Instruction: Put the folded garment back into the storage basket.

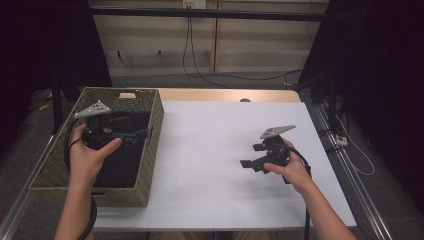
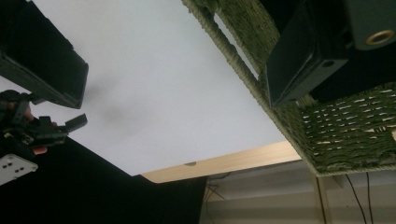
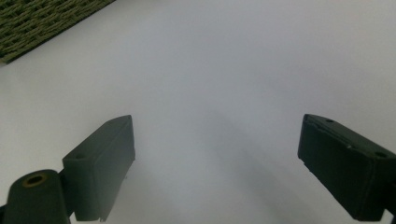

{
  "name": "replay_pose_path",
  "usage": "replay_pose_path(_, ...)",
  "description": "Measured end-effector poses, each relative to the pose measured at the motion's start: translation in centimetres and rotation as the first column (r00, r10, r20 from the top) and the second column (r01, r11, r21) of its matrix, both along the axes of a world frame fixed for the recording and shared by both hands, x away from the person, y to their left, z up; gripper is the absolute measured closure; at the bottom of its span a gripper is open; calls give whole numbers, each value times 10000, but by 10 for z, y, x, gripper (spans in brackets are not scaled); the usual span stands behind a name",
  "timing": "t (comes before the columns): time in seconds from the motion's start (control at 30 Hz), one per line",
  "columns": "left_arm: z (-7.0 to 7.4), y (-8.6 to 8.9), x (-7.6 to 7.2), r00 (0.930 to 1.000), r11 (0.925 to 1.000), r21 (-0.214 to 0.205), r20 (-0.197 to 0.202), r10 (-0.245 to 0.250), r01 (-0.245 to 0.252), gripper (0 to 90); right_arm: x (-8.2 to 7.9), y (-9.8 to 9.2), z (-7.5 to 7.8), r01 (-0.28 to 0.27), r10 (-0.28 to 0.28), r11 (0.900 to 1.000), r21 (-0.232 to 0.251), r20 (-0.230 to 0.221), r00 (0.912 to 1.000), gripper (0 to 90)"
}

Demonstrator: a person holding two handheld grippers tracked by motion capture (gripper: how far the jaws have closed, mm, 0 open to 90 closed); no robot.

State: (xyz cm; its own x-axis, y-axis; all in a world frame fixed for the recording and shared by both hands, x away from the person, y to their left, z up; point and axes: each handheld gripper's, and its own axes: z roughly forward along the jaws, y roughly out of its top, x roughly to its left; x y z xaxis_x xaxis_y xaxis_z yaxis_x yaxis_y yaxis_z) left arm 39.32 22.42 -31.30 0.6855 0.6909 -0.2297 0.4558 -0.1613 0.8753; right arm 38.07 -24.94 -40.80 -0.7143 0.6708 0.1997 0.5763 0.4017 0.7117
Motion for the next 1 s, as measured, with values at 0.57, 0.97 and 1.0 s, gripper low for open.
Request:
replay_pose_path(0.57,-8,8,-10,9992,9989,-473,381,97,-79,55,-13,-11,-5,-20,19,9999,-158,-50,10000,100)
replay_pose_path(0.97,-6,9,-12,9976,9977,-665,668,188,-143,54,-21,-17,-5,37,-36,9999,-95,81,10000,96)
replay_pose_path(1.0,-7,9,-12,9975,9977,-658,682,179,-134,54,-22,-18,-5,54,-53,9999,-107,88,9999,96)
